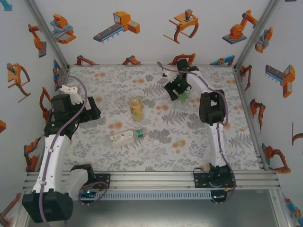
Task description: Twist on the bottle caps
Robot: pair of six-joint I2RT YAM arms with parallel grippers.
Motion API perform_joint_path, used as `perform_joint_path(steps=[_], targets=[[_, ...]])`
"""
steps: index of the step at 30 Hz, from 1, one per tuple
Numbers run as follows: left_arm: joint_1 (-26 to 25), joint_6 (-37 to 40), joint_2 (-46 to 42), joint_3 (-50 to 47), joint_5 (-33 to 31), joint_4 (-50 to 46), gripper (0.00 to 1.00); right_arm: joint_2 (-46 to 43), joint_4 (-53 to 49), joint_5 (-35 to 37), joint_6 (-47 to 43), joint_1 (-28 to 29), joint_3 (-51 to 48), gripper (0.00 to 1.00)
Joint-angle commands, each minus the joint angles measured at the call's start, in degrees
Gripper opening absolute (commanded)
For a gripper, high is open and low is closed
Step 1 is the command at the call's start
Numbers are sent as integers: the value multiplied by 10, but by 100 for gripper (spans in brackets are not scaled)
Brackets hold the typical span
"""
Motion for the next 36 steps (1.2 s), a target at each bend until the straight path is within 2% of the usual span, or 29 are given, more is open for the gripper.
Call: perform_joint_path(steps=[1,11,17,25,33,36], targets=[[4,8,2,5,15,-7,97,12,-23,7,-3,6,22,70],[4,8,0,5,18,-5,97,11,-35,14,3,12,38,56],[4,-2,-14,-1,49,14,97,-31,-27,2,29,16,16,50],[-1,-22,-27,-4,84,34,97,-177,89,-32,96,21,-164,45],[-29,-20,-24,8,95,41,98,-330,159,-30,137,36,-335,44],[-41,-26,-25,13,126,57,98,-391,193,-37,163,41,-399,43]])
